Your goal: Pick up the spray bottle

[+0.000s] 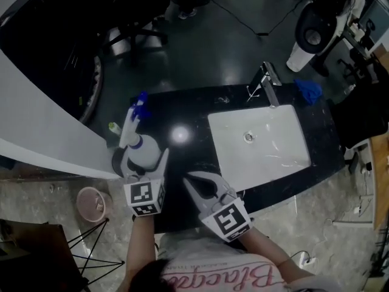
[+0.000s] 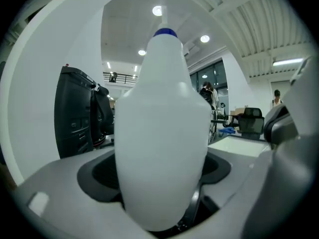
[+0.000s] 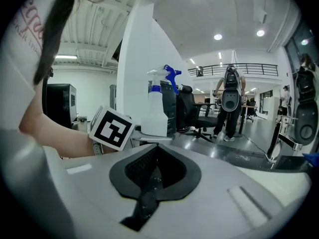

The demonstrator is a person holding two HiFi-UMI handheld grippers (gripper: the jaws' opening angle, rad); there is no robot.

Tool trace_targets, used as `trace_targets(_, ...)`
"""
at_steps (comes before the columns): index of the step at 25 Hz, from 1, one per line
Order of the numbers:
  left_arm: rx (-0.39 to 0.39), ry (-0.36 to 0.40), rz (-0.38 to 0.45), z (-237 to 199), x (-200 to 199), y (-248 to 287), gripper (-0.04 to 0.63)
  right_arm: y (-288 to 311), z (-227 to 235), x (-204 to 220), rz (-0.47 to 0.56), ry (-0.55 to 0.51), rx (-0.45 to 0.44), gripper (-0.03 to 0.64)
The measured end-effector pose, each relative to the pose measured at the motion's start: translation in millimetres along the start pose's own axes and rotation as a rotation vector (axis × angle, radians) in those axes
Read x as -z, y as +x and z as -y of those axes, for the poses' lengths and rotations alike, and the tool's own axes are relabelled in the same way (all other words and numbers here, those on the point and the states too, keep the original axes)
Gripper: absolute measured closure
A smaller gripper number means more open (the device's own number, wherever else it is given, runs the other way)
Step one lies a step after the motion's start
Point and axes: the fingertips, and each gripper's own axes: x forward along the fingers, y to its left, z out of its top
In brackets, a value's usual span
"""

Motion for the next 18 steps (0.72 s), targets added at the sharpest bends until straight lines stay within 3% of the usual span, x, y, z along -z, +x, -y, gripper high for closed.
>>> trace_targets(4,0.031,0.029,0.005,1.5,-6.8,2.4,0.179,1.5,-1.7,-9.1,0.002,-0.008,0.039,0.615)
trace_targets(12,0.118,-0.013,0.061,30.3,-39.5,-28.1,0.181,-17.8,1.4,-35.1,0.104,-0.007,0.094,0.617)
trace_targets(18,0.145,0.05,0.104,53.4,-85.7,-60.9,0.181,-41.9,7.0,-60.3,0.18,-0.04,0.143,0.617)
